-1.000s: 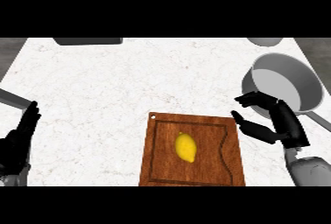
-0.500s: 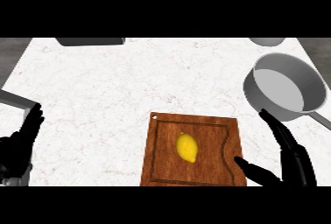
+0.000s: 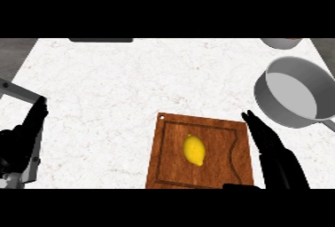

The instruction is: Pick the lemon from the cutting board and place it in the pot

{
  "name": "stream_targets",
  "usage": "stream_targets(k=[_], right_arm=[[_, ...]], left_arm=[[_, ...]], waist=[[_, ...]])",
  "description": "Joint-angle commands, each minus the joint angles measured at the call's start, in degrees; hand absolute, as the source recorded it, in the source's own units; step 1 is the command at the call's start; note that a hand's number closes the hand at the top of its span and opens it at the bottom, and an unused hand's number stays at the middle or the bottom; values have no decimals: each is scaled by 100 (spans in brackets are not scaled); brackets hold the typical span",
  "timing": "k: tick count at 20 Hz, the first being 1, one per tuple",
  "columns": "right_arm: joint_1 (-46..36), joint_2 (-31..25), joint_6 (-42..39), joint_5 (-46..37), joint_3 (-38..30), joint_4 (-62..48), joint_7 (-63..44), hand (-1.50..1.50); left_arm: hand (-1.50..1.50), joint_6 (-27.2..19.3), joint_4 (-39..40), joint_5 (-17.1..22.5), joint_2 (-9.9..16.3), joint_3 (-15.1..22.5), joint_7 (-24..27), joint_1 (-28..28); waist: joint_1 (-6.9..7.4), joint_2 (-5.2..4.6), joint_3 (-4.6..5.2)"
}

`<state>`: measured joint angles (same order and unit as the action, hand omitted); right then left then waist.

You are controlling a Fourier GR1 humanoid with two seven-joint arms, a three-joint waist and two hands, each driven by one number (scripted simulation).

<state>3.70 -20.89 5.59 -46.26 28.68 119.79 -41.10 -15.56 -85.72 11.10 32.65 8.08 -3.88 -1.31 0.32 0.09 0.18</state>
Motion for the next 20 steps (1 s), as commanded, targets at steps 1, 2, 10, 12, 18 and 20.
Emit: stream_targets(k=[1, 2, 10, 12, 18, 20], right_arm=[[-821, 335, -1253, 98, 311, -275, -1091, -150], [-856, 237, -1622, 267, 271, -352, -1280, -150], [-2082, 1244, -3319, 1417, 8, -1599, -2681, -150], [-2236, 1518, -3398, 1372, 163, -1752, -2982, -150], [-3021, 1842, -3714, 1672, -268, -2505, -3187, -150], [-3002, 1976, -3490, 1365, -17, -2887, -3184, -150]], left_arm=[[0, 42, 317, -79, -142, -3, 210, 96], [0, -132, -150, -170, -280, 256, -146, 117], [0, 28, -138, -112, -141, 59, -194, 123], [0, -90, -70, -309, -309, 174, 55, -4], [0, 43, -131, -192, -187, -65, -214, 80], [0, 100, -61, -100, -169, -198, -184, 91]], waist=[[83, -43, 4], [114, -33, -2], [127, -31, -10], [77, -14, -8], [55, -6, -12], [51, -9, -11]])
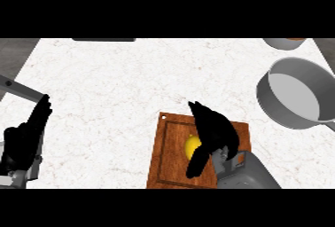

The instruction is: Pick the lemon from the cutting board and place it in the pot

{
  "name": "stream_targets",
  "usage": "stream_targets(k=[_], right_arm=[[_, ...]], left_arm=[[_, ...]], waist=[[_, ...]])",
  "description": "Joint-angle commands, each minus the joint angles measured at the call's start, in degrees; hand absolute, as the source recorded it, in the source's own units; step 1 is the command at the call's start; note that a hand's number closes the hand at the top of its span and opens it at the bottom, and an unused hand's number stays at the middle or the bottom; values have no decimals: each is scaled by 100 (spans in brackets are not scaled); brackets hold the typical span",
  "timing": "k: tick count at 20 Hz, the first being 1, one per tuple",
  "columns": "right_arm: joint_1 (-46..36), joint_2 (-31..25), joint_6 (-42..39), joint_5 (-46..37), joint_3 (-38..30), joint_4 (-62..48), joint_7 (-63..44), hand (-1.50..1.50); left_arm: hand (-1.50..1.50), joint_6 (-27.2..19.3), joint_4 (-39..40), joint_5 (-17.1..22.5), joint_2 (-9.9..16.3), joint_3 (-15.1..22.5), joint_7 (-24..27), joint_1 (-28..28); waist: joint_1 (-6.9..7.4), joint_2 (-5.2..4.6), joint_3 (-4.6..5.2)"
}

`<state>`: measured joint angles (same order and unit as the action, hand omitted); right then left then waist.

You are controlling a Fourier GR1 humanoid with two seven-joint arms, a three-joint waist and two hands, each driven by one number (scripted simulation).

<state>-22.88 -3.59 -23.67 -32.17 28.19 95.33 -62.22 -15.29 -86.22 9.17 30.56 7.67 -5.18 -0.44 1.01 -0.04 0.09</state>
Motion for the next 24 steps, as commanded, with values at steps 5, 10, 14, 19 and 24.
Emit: stream_targets(k=[5, 10, 14, 19, 24], right_arm=[[-722, 348, -681, -47, -148, -1007, -1034, -150], [-484, 351, -384, 32, 361, -1077, -1202, -150], [-239, 304, -505, -233, 1, -1230, -834, -150], [-667, 353, -418, 7, 152, -1718, -1007, -150], [-475, 353, -89, -350, 157, -2100, -513, -150]], left_arm=[[0, 64, 38, -112, -9, -114, -3, 8], [0, 141, 159, -141, -212, -87, 182, -126], [0, 383, -240, 35, 69, -371, -8, -373], [0, 200, 21, -237, -253, -258, -80, -33], [0, 258, 92, -380, -402, -314, 211, -274]], waist=[[-27, 2, -4], [-60, 9, -3], [-65, 21, -8], [-66, 4, -6], [-58, 1, -7]])
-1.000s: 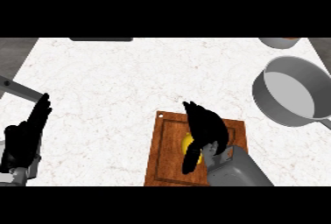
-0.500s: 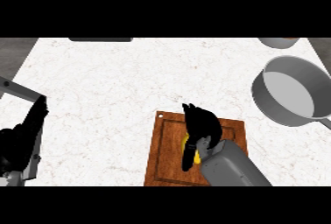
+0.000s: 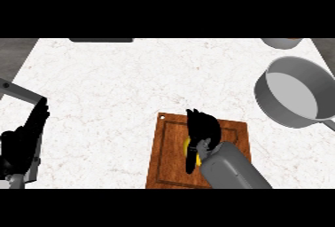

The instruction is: Pick the lemon from the cutting board and place it in the pot

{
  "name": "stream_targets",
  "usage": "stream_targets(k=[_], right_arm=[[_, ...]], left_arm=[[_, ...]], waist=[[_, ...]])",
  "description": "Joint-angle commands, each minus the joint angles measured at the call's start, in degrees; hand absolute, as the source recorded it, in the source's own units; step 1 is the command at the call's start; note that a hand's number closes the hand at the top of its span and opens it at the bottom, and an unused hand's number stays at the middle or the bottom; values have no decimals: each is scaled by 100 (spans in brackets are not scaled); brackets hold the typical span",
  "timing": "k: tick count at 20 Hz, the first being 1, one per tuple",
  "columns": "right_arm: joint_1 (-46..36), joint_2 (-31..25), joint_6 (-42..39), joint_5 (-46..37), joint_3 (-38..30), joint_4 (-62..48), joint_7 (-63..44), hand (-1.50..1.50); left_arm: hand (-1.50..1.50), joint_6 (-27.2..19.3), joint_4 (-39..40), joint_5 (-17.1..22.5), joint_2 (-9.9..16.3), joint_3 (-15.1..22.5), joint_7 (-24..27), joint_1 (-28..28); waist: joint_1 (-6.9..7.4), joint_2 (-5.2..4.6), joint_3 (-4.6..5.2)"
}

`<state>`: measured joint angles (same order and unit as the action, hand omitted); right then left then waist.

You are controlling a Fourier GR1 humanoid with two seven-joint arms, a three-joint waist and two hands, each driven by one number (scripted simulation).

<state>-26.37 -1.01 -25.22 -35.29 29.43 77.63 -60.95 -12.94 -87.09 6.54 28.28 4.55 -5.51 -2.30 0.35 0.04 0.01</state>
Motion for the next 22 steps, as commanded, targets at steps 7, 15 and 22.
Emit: stream_targets(k=[7, 15, 22], right_arm=[[-230, 97, 18, 349, 211, -355, -793, -150], [147, 96, 197, -472, 227, -643, 350, 150], [-83, 96, -203, -410, -102, -514, 322, 150]], left_arm=[[0, 73, 502, -363, -428, -25, 210, 253], [0, 464, 335, -380, -497, -439, 235, 41], [0, 437, -251, -711, -661, -467, -231, -119]], waist=[[-13, -11, 2], [-19, -5, 0], [-11, -2, -1]])
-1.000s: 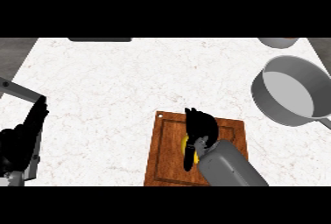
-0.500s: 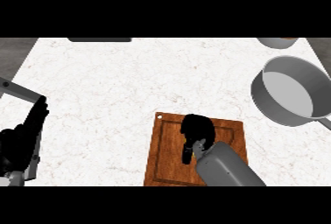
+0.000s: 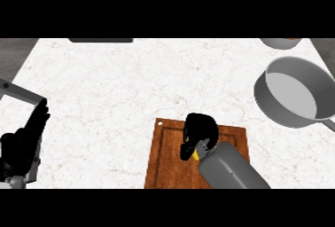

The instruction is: Pick the lemon from the cutting board and place it in the pot

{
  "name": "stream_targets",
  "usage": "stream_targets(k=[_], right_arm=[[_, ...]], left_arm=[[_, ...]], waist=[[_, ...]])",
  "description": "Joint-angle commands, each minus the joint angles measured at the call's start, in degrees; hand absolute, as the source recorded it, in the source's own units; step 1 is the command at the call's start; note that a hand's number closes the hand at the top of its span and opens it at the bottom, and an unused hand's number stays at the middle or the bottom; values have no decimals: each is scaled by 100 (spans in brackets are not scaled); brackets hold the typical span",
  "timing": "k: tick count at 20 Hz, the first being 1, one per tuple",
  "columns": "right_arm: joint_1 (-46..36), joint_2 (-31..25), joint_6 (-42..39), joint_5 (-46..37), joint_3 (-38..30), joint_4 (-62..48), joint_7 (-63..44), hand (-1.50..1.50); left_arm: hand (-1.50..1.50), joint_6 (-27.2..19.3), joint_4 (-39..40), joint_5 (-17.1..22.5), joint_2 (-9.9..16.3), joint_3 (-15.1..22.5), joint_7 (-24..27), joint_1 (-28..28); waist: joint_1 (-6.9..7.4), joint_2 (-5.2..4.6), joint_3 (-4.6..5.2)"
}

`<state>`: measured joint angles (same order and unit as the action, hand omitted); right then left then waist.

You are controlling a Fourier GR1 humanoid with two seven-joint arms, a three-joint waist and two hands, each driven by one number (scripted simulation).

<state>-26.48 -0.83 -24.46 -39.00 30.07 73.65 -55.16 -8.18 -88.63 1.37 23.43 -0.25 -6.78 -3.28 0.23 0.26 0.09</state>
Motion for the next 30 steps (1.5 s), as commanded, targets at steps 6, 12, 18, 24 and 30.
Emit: stream_targets(k=[6, 12, 18, 24, 30], right_arm=[[1, -405, 1209, -542, -1072, 208, -44, 150], [-246, -794, 1574, -1584, -903, 575, -318, 150], [-1315, -1088, 1376, -2972, -846, 1119, -1263, 150], [-981, -1040, 1634, -3441, -1273, 2275, -1352, 150], [-579, -1238, 1811, -3475, -2014, 2797, -783, 150]], left_arm=[[0, 97, -94, -5, -14, -125, -215, 106], [0, -29, -32, -172, -159, -110, -142, 79], [0, 104, 68, -170, -59, -130, -205, 257], [0, 223, -47, -65, -49, -277, -80, -55], [0, 270, -170, -113, -116, -312, -182, 40]], waist=[[-45, -8, -15], [-59, 9, -8], [-87, 32, 0], [-57, 16, -9], [-35, -11, -11]])
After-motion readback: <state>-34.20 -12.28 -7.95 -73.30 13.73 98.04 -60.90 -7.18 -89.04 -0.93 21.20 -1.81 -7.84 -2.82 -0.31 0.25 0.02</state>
